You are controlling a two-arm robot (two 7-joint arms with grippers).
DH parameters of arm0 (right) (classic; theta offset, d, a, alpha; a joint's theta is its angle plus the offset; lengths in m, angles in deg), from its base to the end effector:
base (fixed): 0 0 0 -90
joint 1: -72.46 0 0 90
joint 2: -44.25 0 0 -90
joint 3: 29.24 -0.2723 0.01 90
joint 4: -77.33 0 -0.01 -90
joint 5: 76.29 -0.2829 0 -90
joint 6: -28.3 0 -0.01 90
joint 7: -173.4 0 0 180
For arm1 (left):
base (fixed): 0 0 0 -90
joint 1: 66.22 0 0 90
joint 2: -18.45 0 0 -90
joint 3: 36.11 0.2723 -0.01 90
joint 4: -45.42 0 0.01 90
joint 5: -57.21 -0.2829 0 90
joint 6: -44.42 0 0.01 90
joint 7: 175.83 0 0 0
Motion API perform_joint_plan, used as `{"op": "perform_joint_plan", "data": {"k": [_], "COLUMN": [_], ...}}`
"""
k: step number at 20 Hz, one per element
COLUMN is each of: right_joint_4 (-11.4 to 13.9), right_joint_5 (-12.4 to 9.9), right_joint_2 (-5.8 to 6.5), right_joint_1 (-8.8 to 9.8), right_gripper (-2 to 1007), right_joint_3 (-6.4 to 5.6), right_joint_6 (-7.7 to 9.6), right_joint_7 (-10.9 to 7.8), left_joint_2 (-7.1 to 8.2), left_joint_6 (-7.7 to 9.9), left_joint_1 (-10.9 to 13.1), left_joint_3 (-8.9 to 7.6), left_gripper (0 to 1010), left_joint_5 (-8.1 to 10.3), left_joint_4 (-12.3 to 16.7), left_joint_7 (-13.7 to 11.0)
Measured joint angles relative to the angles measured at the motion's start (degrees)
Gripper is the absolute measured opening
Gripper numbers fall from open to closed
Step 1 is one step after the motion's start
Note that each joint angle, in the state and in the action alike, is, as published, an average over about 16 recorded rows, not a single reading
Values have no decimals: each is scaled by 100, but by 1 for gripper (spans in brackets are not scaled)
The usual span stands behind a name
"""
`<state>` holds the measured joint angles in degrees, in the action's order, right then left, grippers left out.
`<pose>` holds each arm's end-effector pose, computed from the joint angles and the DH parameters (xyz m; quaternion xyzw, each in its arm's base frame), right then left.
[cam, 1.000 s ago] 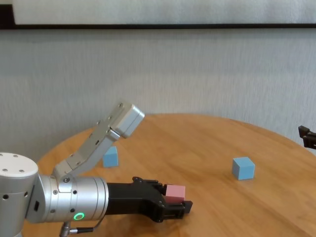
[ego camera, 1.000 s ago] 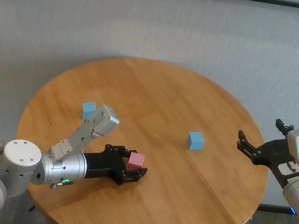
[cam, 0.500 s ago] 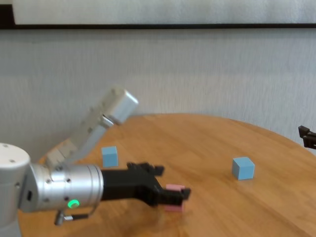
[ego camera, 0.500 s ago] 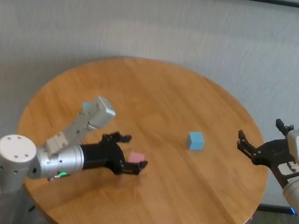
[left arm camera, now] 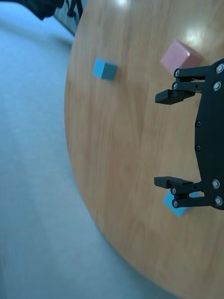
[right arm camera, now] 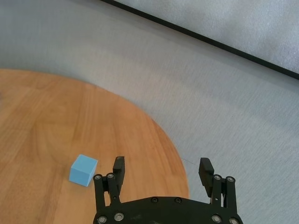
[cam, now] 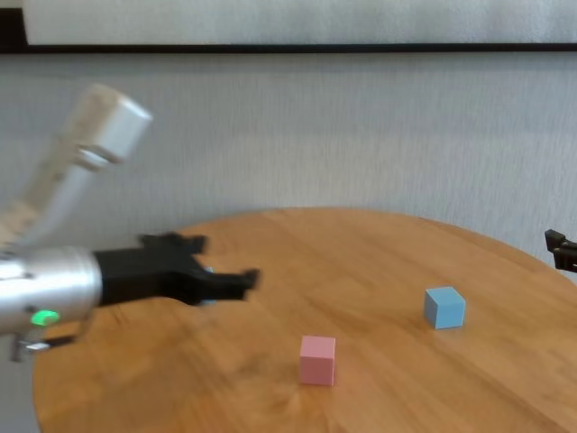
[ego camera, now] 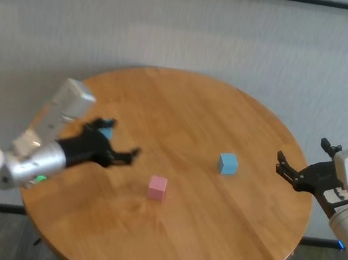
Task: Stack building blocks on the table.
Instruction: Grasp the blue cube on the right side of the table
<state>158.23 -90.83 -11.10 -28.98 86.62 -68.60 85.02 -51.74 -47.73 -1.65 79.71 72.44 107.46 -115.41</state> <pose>0.3308 -0.0795 -0.2830 -0.1415 -0.1326 -0.5799 0.7912 0.4005 0.0335 -0.2883 0.1299 -0.0100 0.3965 0.9087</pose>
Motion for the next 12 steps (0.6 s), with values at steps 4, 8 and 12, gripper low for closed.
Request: {"op": "perform_joint_plan", "data": {"k": [4,8,12], "right_joint_4": [0,8,67], "right_joint_5": [0,-2,-70], "right_joint_2": [0,-6,-64], "right_joint_1": [0,4,31], "right_gripper": [1000,1000,1000], "right_joint_3": [0,-1,-22], "right_joint_6": [0,14,165], "right_joint_7": [0,-2,-17], "left_joint_2": [206,348,419], "left_joint_6": [45,71,87], "left_joint_1": [180,315,395], "left_joint_3": [-344,-610,-775], "left_gripper": [1000,1000,1000], "left_joint_5": [93,166,220], "left_joint_4": [153,206,195], "left_joint_7": [277,471,586]}}
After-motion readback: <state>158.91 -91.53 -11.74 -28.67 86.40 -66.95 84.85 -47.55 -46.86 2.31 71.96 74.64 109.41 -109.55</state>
